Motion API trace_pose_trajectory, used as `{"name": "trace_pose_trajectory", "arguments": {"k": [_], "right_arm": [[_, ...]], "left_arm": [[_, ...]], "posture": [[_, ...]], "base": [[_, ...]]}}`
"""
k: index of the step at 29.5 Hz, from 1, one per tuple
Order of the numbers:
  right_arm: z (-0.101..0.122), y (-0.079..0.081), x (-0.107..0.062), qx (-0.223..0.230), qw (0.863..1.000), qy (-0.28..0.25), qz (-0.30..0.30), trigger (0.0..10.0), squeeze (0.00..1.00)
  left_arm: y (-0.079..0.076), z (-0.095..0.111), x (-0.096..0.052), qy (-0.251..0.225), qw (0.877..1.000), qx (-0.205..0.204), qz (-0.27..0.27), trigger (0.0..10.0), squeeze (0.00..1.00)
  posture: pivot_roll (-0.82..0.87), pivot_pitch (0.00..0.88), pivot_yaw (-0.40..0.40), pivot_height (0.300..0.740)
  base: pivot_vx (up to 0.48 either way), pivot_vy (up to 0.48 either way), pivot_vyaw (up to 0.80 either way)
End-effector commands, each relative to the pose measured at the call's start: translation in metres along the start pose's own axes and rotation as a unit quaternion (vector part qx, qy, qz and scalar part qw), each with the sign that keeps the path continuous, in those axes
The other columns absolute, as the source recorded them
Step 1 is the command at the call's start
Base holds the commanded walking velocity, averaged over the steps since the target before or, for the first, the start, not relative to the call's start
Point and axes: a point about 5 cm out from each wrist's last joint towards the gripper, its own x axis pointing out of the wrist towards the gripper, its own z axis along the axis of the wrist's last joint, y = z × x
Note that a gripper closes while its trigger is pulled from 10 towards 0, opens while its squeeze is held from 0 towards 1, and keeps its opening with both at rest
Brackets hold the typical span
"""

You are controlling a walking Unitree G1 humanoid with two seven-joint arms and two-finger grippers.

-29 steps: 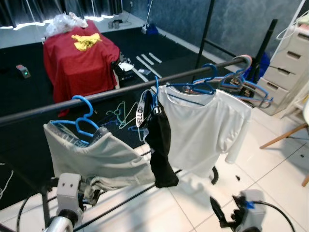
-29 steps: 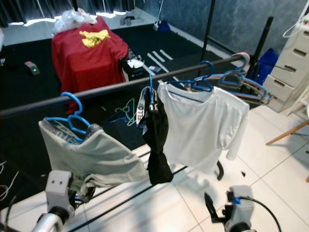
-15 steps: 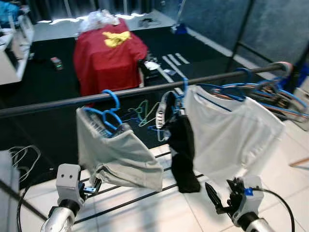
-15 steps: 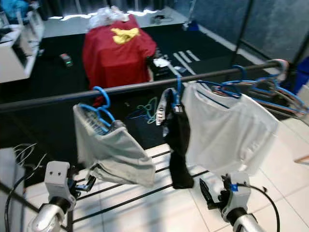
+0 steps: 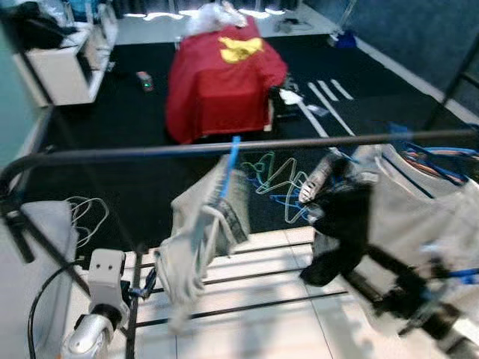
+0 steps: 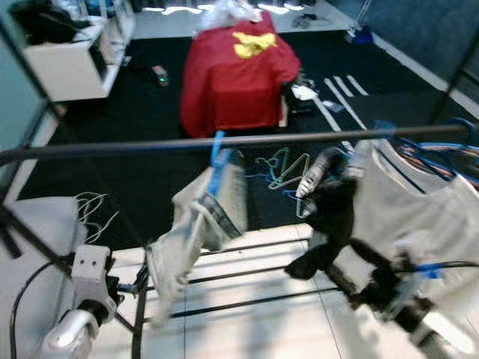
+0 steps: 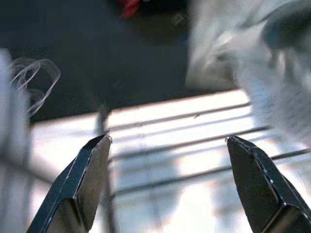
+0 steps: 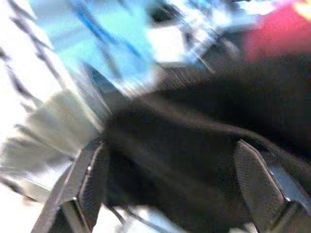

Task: Hang hanger

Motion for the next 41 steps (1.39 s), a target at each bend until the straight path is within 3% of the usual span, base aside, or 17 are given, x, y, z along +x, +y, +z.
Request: {"name": "trace_pose_trajectory", "arguments": {"k": [1, 6, 14, 17, 20, 24, 27, 28, 29, 31, 32, 33, 34, 36, 37, 39, 41], "right_arm": [[0.014, 0.007, -0.003, 0.013, 0.999, -0.019, 0.035, 10.0, 0.0], [0.027, 0.011, 0.005, -0.007, 0.998, -0.034, 0.045, 10.0, 0.0], [-0.025, -0.001, 0.009, 0.001, 0.991, 0.129, -0.019, 10.0, 0.0], [-0.029, -0.003, 0.008, -0.002, 0.989, 0.147, -0.029, 10.0, 0.0], [-0.046, -0.017, -0.002, -0.006, 0.972, 0.219, -0.084, 10.0, 0.0], [-0.052, -0.025, -0.008, -0.007, 0.962, 0.247, -0.117, 10.0, 0.0], [-0.057, -0.033, -0.018, -0.009, 0.95, 0.275, -0.149, 10.0, 0.0], [-0.062, -0.031, -0.025, 0.001, 0.945, 0.293, -0.146, 10.0, 0.0], [-0.062, -0.031, -0.025, 0.001, 0.945, 0.293, -0.146, 10.0, 0.0], [-0.067, -0.024, -0.03, 0.009, 0.945, 0.306, -0.117, 10.0, 0.0], [-0.067, -0.024, -0.03, 0.009, 0.945, 0.306, -0.117, 10.0, 0.0], [-0.068, -0.015, -0.031, 0.027, 0.951, 0.297, -0.083, 10.0, 0.0], [-0.069, -0.006, -0.031, 0.044, 0.955, 0.29, -0.05, 10.0, 0.0], [-0.074, 0.005, -0.033, 0.068, 0.954, 0.292, -0.014, 10.0, 0.0], [-0.078, 0.006, -0.036, 0.072, 0.95, 0.305, -0.014, 10.0, 0.0], [-0.085, 0.002, -0.041, 0.066, 0.941, 0.329, -0.032, 10.0, 0.0], [-0.096, -0.011, -0.05, 0.045, 0.927, 0.364, -0.082, 10.0, 0.0]], "left_arm": [[0.001, -0.006, -0.003, 0.01, 1.0, 0.005, -0.006, 10.0, 0.0], [-0.003, -0.015, -0.006, 0.03, 0.999, 0.001, -0.042, 10.0, 0.0], [0.01, -0.007, -0.018, 0.039, 0.986, 0.019, -0.161, 10.0, 0.0], [0.011, -0.007, -0.02, 0.044, 0.983, 0.021, -0.176, 10.0, 0.0], [0.01, -0.008, -0.034, 0.073, 0.962, 0.031, -0.261, 10.0, 0.0], [0.01, -0.003, -0.041, 0.079, 0.951, 0.028, -0.299, 10.0, 0.0], [0.02, 0.018, -0.044, 0.06, 0.944, 0.027, -0.323, 10.0, 0.0], [0.032, 0.044, -0.043, 0.025, 0.946, 0.028, -0.323, 10.0, 0.0], [0.032, 0.044, -0.043, 0.025, 0.946, 0.028, -0.323, 10.0, 0.0], [0.039, 0.079, -0.04, -0.039, 0.947, 0.004, -0.32, 10.0, 0.0], [0.039, 0.079, -0.04, -0.039, 0.947, 0.004, -0.32, 10.0, 0.0], [0.034, 0.104, -0.041, -0.085, 0.937, -0.015, -0.339, 10.0, 0.0], [0.023, 0.125, -0.047, -0.122, 0.916, -0.028, -0.382, 10.0, 0.0], [0.0, 0.148, -0.06, -0.153, 0.874, -0.036, -0.46, 10.0, 0.0], [-0.008, 0.153, -0.063, -0.157, 0.861, -0.029, -0.484, 10.0, 0.0], [-0.018, 0.157, -0.062, -0.16, 0.857, -0.009, -0.49, 10.0, 0.0], [-0.027, 0.166, -0.047, -0.19, 0.871, 0.012, -0.453, 10.0, 0.0]], "posture": [[-0.05, 0.087, -0.029, 0.74], [-0.05, 0.081, -0.031, 0.74], [-0.04, 0.082, -0.04, 0.74], [-0.04, 0.082, -0.04, 0.74], [-0.04, 0.089, -0.042, 0.74], [-0.04, 0.091, -0.043, 0.74], [-0.04, 0.092, -0.043, 0.74], [-0.04, 0.096, -0.043, 0.74], [-0.04, 0.096, -0.043, 0.74], [-0.03, 0.1, -0.045, 0.74], [-0.03, 0.1, -0.045, 0.74], [-0.03, 0.1, -0.046, 0.74], [-0.03, 0.101, -0.046, 0.74], [-0.03, 0.101, -0.046, 0.74], [-0.03, 0.102, -0.046, 0.74], [-0.03, 0.103, -0.045, 0.74], [-0.04, 0.104, -0.042, 0.74]], "base": [[0.0, 0.0, 0.8], [0.0, 0.0, 0.48], [0.0, 0.0, 0.0], [0.0, 0.0, 0.0], [0.0, 0.0, 0.0], [0.0, 0.0, 0.0], [0.0, 0.0, 0.0], [0.0, 0.0, 0.0], [0.0, 0.0, 0.0], [0.0, 0.0, 0.0], [0.0, 0.0, 0.0], [0.0, 0.0, 0.0], [0.0, 0.0, 0.0], [0.0, 0.0, 0.0], [0.0, 0.0, 0.0], [0.0, 0.0, 0.0], [0.0, 0.0, 0.0]]}}
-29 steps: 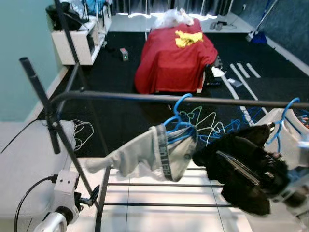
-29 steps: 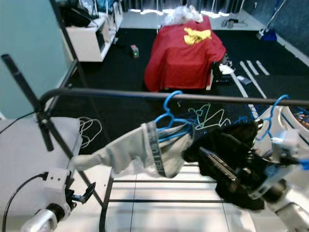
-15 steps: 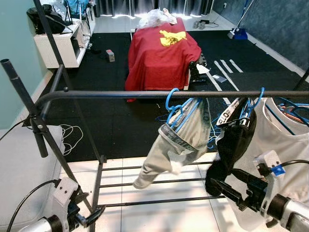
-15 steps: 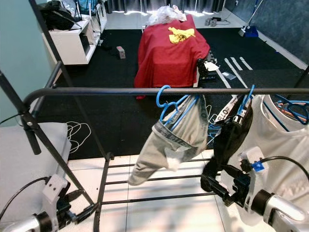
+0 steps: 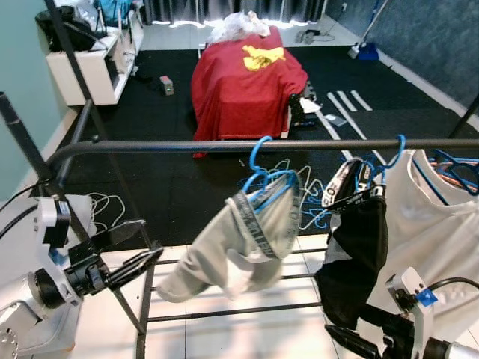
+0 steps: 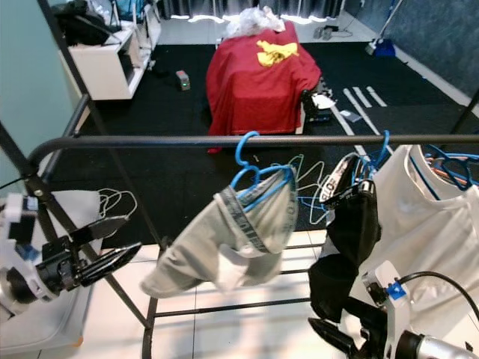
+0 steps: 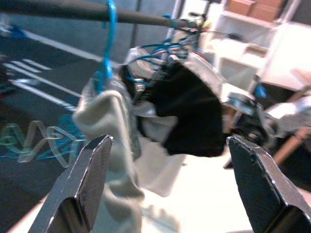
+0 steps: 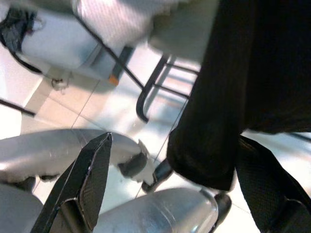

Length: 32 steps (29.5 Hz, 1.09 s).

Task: Hang hanger

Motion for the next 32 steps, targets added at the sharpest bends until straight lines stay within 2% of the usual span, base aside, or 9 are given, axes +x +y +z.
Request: {"name": "trace_pose_trajectory", "arguments": {"k": [1, 3, 5, 8, 10, 16, 19, 28, 32], "right_arm": [[-0.013, -0.011, 0.002, -0.001, 0.998, 0.03, -0.048, 10.0, 0.0], [-0.016, -0.021, 0.004, 0.005, 0.996, 0.032, -0.089, 10.0, 0.0], [-0.016, -0.021, 0.004, 0.005, 0.996, 0.032, -0.089, 10.0, 0.0], [-0.016, -0.026, 0.006, 0.004, 0.994, 0.027, -0.109, 10.0, 0.0], [-0.012, -0.029, 0.008, 0.002, 0.993, 0.016, -0.12, 10.0, 0.0], [-0.008, -0.033, 0.012, -0.004, 0.991, 0.009, -0.135, 10.0, 0.0], [-0.006, -0.034, 0.014, -0.006, 0.99, 0.003, -0.14, 10.0, 0.0], [-0.006, -0.035, 0.014, -0.01, 0.99, 0.001, -0.144, 10.0, 0.0], [-0.005, -0.037, 0.015, -0.014, 0.989, 0.0, -0.149, 10.0, 0.0]], "left_arm": [[0.006, 0.001, 0.014, -0.013, 0.999, 0.019, 0.036, 10.0, 0.0], [0.008, 0.002, 0.03, -0.015, 0.998, 0.041, 0.05, 10.0, 0.0], [0.008, 0.002, 0.03, -0.015, 0.998, 0.041, 0.05, 10.0, 0.0], [0.009, -0.002, 0.047, 0.005, 0.995, 0.066, 0.074, 10.0, 0.0], [0.015, -0.006, 0.064, 0.012, 0.988, 0.096, 0.119, 10.0, 0.0], [0.016, -0.028, 0.094, 0.06, 0.98, 0.114, 0.155, 10.0, 0.0], [0.014, -0.038, 0.109, 0.06, 0.978, 0.1, 0.174, 10.0, 0.0], [0.018, -0.047, 0.12, 0.079, 0.973, 0.084, 0.201, 10.0, 0.0], [0.029, -0.053, 0.126, 0.115, 0.96, 0.081, 0.242, 10.0, 0.0]], "posture": [[-0.04, 0.104, -0.039, 0.74], [-0.04, 0.103, -0.039, 0.74], [-0.04, 0.103, -0.039, 0.74], [-0.04, 0.103, -0.035, 0.74], [-0.04, 0.101, -0.035, 0.74], [-0.04, 0.1, -0.031, 0.74], [-0.05, 0.098, -0.028, 0.74], [-0.05, 0.095, -0.029, 0.74], [-0.06, 0.088, -0.026, 0.74]], "base": [[0.0, 0.0, 0.0], [0.0, 0.0, 0.0], [0.0, 0.0, 0.0], [0.0, 0.0, 0.0], [0.0, 0.0, 0.0], [0.0, 0.0, 0.0], [0.0, 0.0, 0.0], [0.0, 0.0, 0.0], [0.0, 0.0, 0.0]]}}
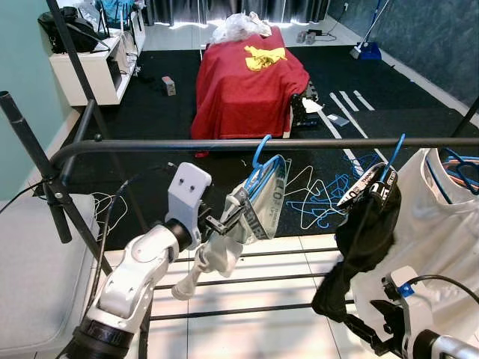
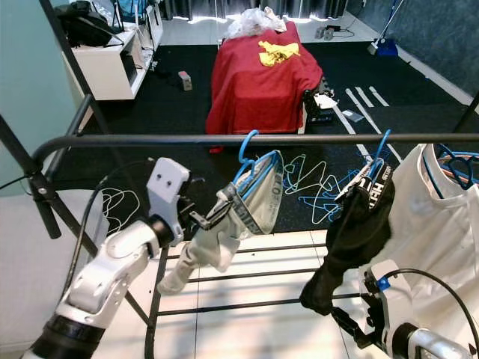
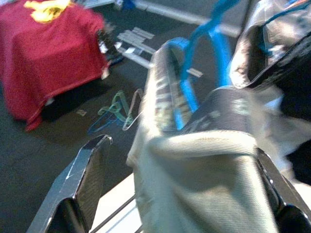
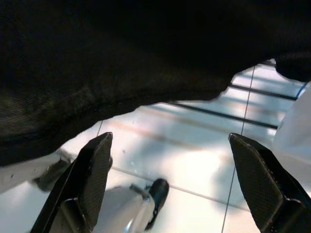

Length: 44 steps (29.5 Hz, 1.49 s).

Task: Hang hanger

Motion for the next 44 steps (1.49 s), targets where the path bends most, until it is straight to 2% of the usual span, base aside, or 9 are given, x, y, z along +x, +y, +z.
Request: {"name": "trace_pose_trajectory", "arguments": {"k": [1, 2, 3, 8, 14, 25, 32, 38, 44], "right_arm": [[-0.005, 0.0, 0.0, 0.003, 1.0, 0.005, -0.004, 10.0, 0.0], [-0.005, 0.0, 0.0, 0.003, 1.0, 0.005, -0.004, 10.0, 0.0], [-0.004, 0.0, 0.0, 0.003, 1.0, 0.003, -0.005, 10.0, 0.0], [-0.002, -0.001, -0.002, 0.0, 1.0, 0.0, -0.008, 10.0, 0.0], [0.001, -0.001, -0.003, -0.001, 1.0, -0.003, -0.008, 10.0, 0.0], [0.021, 0.002, -0.02, 0.036, 0.995, -0.085, 0.046, 10.0, 0.0], [0.024, 0.017, -0.057, 0.076, 0.972, -0.145, 0.168, 10.0, 0.0], [0.02, 0.017, -0.06, 0.083, 0.972, -0.141, 0.17, 10.0, 0.0], [0.033, 0.016, -0.051, 0.076, 0.971, -0.164, 0.156, 10.0, 0.0]], "left_arm": [[0.002, -0.01, 0.001, 0.033, 0.999, 0.008, 0.018, 10.0, 0.0], [0.002, -0.01, 0.001, 0.033, 0.999, 0.008, 0.018, 10.0, 0.0], [0.006, -0.013, 0.001, 0.051, 0.997, 0.045, 0.029, 0.0, 0.0], [0.016, -0.012, 0.0, 0.069, 0.99, 0.112, 0.054, 0.0, 0.0], [0.022, -0.003, 0.001, 0.052, 0.992, 0.098, 0.067, 0.0, 0.0], [0.068, 0.02, -0.021, 0.032, 0.988, 0.133, 0.075, 0.0, 0.0], [0.096, 0.043, -0.077, 0.002, 0.989, 0.133, -0.07, 0.0, 0.0], [0.093, 0.048, -0.093, -0.002, 0.983, 0.129, -0.128, 0.0, 0.0], [0.081, 0.026, -0.131, 0.091, 0.959, 0.092, -0.252, 0.0, 0.0]], "posture": [[-0.06, 0.087, -0.025, 0.74], [-0.06, 0.087, -0.025, 0.74], [-0.06, 0.085, -0.026, 0.74], [-0.06, 0.083, -0.026, 0.74], [-0.06, 0.086, -0.029, 0.74], [-0.06, 0.092, -0.031, 0.74], [-0.07, 0.1, -0.039, 0.74], [-0.07, 0.102, -0.038, 0.74], [-0.07, 0.104, -0.041, 0.74]], "base": [[0.0, 0.0, 0.0], [0.0, 0.0, 0.0], [0.0, 0.0, 0.0], [0.0, 0.0, 0.0], [0.0, 0.0, 0.0], [0.0, 0.0, 0.0], [0.0, 0.0, 0.0], [0.0, 0.0, 0.0], [0.0, 0.0, 0.0]]}}
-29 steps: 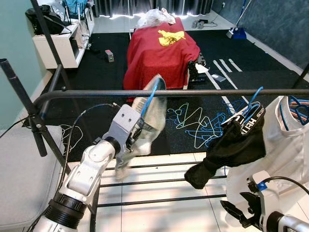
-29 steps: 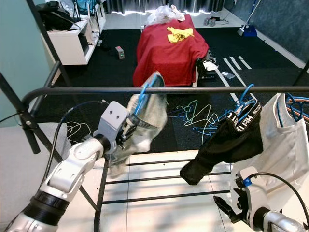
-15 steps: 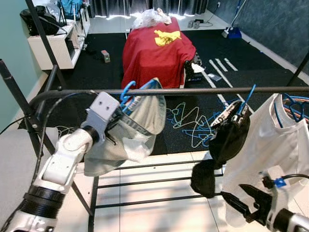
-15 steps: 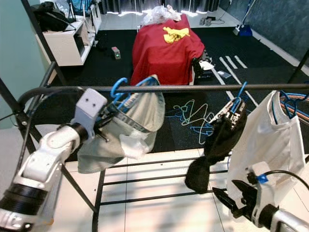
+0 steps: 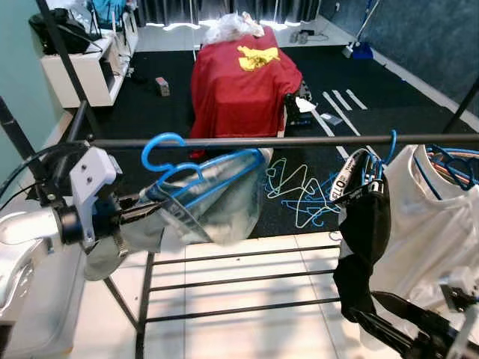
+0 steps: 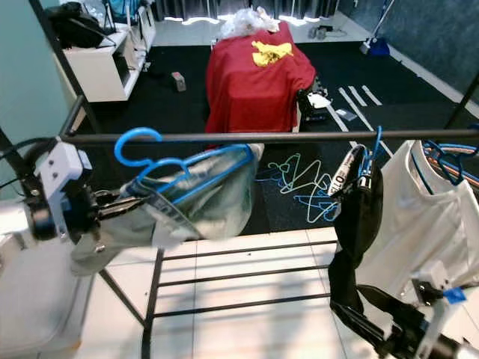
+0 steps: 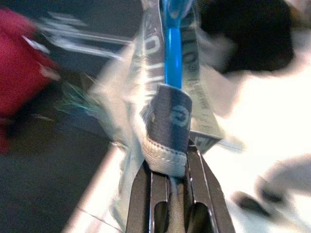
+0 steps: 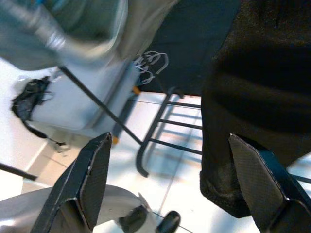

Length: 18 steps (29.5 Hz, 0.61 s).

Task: Hang hanger

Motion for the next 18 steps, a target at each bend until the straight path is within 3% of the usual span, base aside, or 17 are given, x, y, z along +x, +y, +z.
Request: {"name": "trace_pose_trajectory", "arguments": {"k": [1, 5, 6, 7, 8, 9, 12, 13, 14, 15, 16, 17, 18], "right_arm": [[0.0, 0.001, 0.002, 0.004, 1.0, -0.004, -0.001, 10.0, 0.0], [0.01, 0.007, 0.011, 0.005, 0.999, -0.028, 0.024, 10.0, 0.0], [0.013, 0.01, 0.015, 0.011, 0.999, -0.039, 0.036, 10.0, 0.0], [0.013, 0.01, 0.015, 0.011, 0.999, -0.039, 0.036, 10.0, 0.0], [0.016, 0.013, 0.018, 0.014, 0.998, -0.046, 0.047, 10.0, 0.0], [0.017, 0.018, 0.023, 0.022, 0.997, -0.052, 0.062, 10.0, 0.0], [0.016, 0.023, 0.027, 0.031, 0.995, -0.055, 0.079, 10.0, 0.0], [0.017, 0.036, 0.032, 0.059, 0.988, -0.073, 0.125, 10.0, 0.01], [0.017, 0.036, 0.032, 0.059, 0.988, -0.073, 0.125, 10.0, 0.01], [0.019, 0.039, 0.033, 0.069, 0.984, -0.083, 0.139, 10.0, 0.65], [0.019, 0.039, 0.033, 0.069, 0.984, -0.083, 0.139, 10.0, 0.65], [0.02, 0.042, 0.033, 0.074, 0.982, -0.091, 0.149, 10.0, 1.0], [0.02, 0.042, 0.033, 0.074, 0.982, -0.091, 0.149, 10.0, 1.0]], "left_arm": [[-0.005, 0.0, -0.003, 0.012, 0.999, -0.006, -0.033, 0.0, 0.0], [-0.021, -0.01, -0.007, 0.031, 0.995, -0.036, -0.09, 0.0, 0.0], [-0.025, -0.012, -0.009, 0.035, 0.993, -0.043, -0.106, 3.3, 0.0], [-0.025, -0.012, -0.009, 0.035, 0.993, -0.043, -0.106, 3.3, 0.0], [-0.027, -0.013, -0.009, 0.035, 0.992, -0.046, -0.112, 4.2, 0.0], [-0.027, -0.011, -0.007, 0.023, 0.993, -0.044, -0.112, 9.3, 0.0], [-0.027, -0.007, -0.005, 0.008, 0.993, -0.041, -0.113, 10.0, 0.0], [-0.029, 0.008, 0.005, -0.043, 0.991, -0.035, -0.119, 10.0, 0.0], [-0.029, 0.008, 0.005, -0.043, 0.991, -0.035, -0.119, 10.0, 0.0], [-0.031, 0.014, 0.008, -0.06, 0.99, -0.034, -0.123, 10.0, 0.0], [-0.031, 0.014, 0.008, -0.06, 0.99, -0.034, -0.123, 10.0, 0.0], [-0.032, 0.019, 0.011, -0.078, 0.988, -0.034, -0.127, 10.0, 0.0], [-0.032, 0.019, 0.011, -0.078, 0.988, -0.034, -0.127, 10.0, 0.0]], "posture": [[-0.07, 0.104, -0.041, 0.74], [-0.07, 0.104, -0.043, 0.74], [-0.07, 0.103, -0.043, 0.74], [-0.07, 0.103, -0.043, 0.74], [-0.07, 0.102, -0.044, 0.74], [-0.06, 0.101, -0.044, 0.74], [-0.06, 0.1, -0.044, 0.74], [-0.06, 0.095, -0.04, 0.74], [-0.06, 0.095, -0.04, 0.74], [-0.06, 0.095, -0.04, 0.74], [-0.06, 0.095, -0.04, 0.74], [-0.06, 0.094, -0.041, 0.74], [-0.06, 0.094, -0.041, 0.74]], "base": [[0.0, 0.0, 0.0], [0.0, 0.0, 0.0], [0.0, 0.0, 0.0], [0.0, 0.0, 0.0], [0.0, 0.0, 0.0], [0.0, 0.0, 0.0], [0.0, 0.0, 0.0], [0.0, 0.0, 0.0], [0.0, 0.0, 0.0], [0.0, 0.0, 0.0], [0.0, 0.0, 0.0], [0.0, 0.0, 0.0], [0.0, 0.0, 0.0]]}}
